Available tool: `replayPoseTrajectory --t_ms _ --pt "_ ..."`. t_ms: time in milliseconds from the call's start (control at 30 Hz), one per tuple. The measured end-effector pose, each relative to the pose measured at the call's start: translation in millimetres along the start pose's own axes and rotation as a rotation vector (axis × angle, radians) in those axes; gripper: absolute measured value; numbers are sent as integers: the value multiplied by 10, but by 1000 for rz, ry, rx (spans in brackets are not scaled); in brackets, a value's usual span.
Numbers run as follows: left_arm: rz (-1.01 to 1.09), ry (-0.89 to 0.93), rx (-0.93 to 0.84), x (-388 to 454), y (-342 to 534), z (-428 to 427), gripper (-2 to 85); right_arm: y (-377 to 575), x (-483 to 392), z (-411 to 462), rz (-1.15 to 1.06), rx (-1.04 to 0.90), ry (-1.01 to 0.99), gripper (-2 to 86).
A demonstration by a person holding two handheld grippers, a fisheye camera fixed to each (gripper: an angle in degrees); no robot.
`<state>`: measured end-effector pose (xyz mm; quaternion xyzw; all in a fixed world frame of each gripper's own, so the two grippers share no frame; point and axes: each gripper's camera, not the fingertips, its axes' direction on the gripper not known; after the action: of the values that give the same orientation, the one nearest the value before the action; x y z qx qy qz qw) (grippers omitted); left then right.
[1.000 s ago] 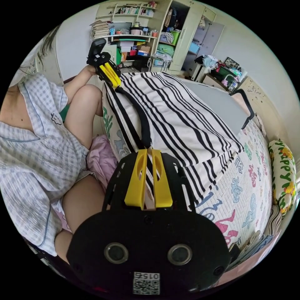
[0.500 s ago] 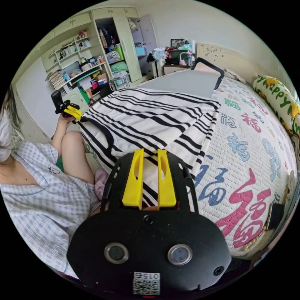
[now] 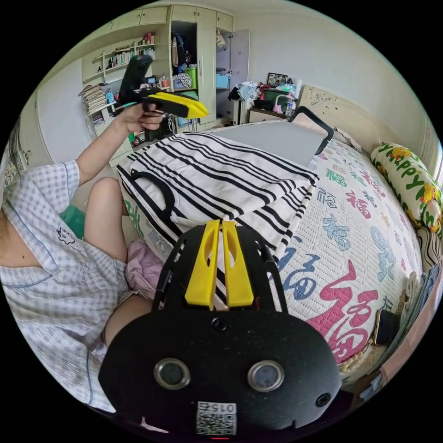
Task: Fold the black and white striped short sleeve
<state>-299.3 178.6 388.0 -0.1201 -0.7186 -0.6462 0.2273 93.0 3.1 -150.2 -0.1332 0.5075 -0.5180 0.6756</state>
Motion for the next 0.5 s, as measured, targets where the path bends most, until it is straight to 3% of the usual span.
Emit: replayPoseTrajectory --t_ms 200,300,500 --pt "-69 -77 -217 -204 -967 1577 1 166 176 -96 39 55 -39 9" --pt "-128 -45 -247 -345 -1163 2043 -1 268 396 -222 156 181 -167 60" --pt "-230 -7 -307 -672 -1252 2550 -3 283 424 57 96 36 -116 45"
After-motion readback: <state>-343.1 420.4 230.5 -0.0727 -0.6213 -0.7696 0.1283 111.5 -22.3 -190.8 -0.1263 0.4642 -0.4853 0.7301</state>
